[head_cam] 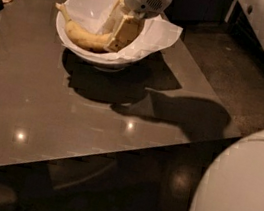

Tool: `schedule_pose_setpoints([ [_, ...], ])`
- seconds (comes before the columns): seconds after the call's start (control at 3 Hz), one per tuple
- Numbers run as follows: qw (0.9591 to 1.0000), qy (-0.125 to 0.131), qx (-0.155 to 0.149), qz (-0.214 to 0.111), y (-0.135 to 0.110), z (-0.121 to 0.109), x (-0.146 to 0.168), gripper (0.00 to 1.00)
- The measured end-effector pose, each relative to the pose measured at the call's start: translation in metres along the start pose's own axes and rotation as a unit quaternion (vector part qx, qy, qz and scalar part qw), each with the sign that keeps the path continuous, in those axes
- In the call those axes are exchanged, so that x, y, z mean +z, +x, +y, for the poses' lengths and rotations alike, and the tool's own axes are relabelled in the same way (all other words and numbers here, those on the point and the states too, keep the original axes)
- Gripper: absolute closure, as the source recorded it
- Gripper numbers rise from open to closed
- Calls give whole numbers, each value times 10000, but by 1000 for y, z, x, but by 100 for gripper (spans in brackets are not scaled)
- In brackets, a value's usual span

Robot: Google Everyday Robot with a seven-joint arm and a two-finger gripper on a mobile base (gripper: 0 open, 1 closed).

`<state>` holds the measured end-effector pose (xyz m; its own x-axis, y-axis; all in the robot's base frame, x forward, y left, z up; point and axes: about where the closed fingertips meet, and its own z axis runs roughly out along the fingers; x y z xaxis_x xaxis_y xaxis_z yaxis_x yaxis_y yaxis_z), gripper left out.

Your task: Pick banana from white bowl

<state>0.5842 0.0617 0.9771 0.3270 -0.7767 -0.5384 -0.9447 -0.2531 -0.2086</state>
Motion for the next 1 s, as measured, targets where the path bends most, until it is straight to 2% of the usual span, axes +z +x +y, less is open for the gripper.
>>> schedule_pose_setpoints([
  [0.33,9997,-104,103,-186,-18,30,-13,100],
  [1.0,9971,-368,467,-480,-25,78,-11,100],
])
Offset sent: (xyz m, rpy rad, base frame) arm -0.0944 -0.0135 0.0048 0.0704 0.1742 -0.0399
